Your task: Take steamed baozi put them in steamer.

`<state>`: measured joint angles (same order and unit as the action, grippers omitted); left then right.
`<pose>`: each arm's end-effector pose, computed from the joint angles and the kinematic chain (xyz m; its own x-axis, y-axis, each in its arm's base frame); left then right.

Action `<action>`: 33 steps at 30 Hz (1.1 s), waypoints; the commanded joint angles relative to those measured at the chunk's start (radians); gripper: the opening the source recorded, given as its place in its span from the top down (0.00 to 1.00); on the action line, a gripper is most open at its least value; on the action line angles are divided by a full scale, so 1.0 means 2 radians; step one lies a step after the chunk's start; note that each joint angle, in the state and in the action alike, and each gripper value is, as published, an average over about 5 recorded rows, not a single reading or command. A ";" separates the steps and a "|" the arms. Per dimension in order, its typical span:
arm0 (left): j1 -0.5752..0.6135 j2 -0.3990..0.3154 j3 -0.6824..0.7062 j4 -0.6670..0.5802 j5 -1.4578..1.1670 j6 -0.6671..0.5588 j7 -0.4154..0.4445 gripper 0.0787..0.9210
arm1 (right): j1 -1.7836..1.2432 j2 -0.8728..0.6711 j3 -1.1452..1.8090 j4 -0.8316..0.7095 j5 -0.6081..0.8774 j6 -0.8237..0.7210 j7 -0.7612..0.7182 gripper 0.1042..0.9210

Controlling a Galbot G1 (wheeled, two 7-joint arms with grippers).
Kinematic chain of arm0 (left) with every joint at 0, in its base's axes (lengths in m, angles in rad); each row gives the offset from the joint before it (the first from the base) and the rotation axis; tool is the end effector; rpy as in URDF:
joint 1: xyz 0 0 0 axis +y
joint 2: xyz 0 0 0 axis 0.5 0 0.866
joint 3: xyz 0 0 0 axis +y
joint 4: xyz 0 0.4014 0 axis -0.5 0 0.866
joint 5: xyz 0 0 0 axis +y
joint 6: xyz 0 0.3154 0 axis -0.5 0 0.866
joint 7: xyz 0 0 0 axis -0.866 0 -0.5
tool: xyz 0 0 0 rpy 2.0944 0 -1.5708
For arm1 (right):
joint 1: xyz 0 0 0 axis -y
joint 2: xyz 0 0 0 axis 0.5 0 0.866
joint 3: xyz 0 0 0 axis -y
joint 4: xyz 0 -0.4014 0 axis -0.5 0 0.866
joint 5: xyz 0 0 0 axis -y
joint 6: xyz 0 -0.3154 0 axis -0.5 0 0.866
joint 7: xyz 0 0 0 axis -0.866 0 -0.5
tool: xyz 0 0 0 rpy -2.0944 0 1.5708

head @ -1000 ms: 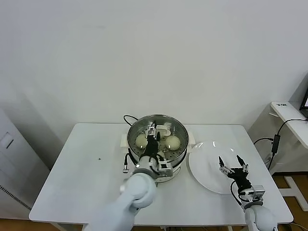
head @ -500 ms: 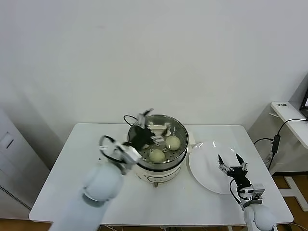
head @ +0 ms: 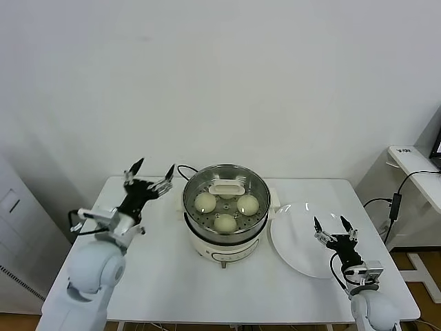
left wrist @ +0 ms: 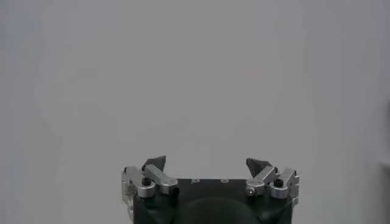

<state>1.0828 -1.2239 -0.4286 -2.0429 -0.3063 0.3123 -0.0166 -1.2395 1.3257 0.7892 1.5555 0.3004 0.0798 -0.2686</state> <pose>0.2705 0.0627 -0.2615 -0.9741 0.2165 -0.0651 0.2130 0.9754 0.0565 0.2272 -0.1789 -0.4253 -0.9987 -0.0040 0.0514 -0.0025 0.9996 0.0284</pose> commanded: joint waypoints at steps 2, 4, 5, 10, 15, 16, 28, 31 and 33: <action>0.075 0.002 -0.051 0.086 -0.004 -0.071 -0.032 0.12 | -0.015 0.002 0.004 0.039 -0.004 -0.026 0.020 0.12; 0.079 0.002 -0.052 0.100 0.000 -0.077 -0.029 0.12 | -0.017 0.003 0.005 0.040 -0.005 -0.028 0.023 0.12; 0.080 0.003 -0.052 0.108 0.002 -0.081 -0.028 0.12 | -0.018 0.003 0.005 0.041 -0.006 -0.029 0.024 0.12; 0.086 0.000 -0.054 0.140 0.036 -0.106 -0.021 0.12 | -0.025 0.004 0.007 0.042 -0.009 -0.031 0.025 0.12; 0.095 0.000 -0.052 0.135 0.020 -0.091 -0.017 0.12 | -0.027 0.007 0.003 0.045 -0.012 -0.037 0.029 0.12; 0.096 0.000 -0.051 0.134 0.016 -0.087 -0.017 0.12 | -0.026 0.008 0.002 0.046 -0.013 -0.038 0.031 0.12; 0.107 0.001 -0.041 0.113 -0.008 -0.067 -0.010 0.12 | -0.031 0.022 0.014 0.053 -0.048 -0.041 0.031 0.12; 0.105 0.005 -0.038 0.116 -0.009 -0.066 -0.010 0.12 | -0.034 0.027 0.016 0.056 -0.054 -0.041 0.031 0.12; 0.104 0.008 -0.036 0.115 -0.009 -0.064 -0.010 0.12 | -0.038 0.029 0.017 0.059 -0.055 -0.042 0.030 0.12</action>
<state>1.2797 -1.2208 -0.5075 -1.8170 -0.3071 0.1733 -0.0379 -1.2985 1.3656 0.8116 1.6564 0.2279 0.0012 -0.2104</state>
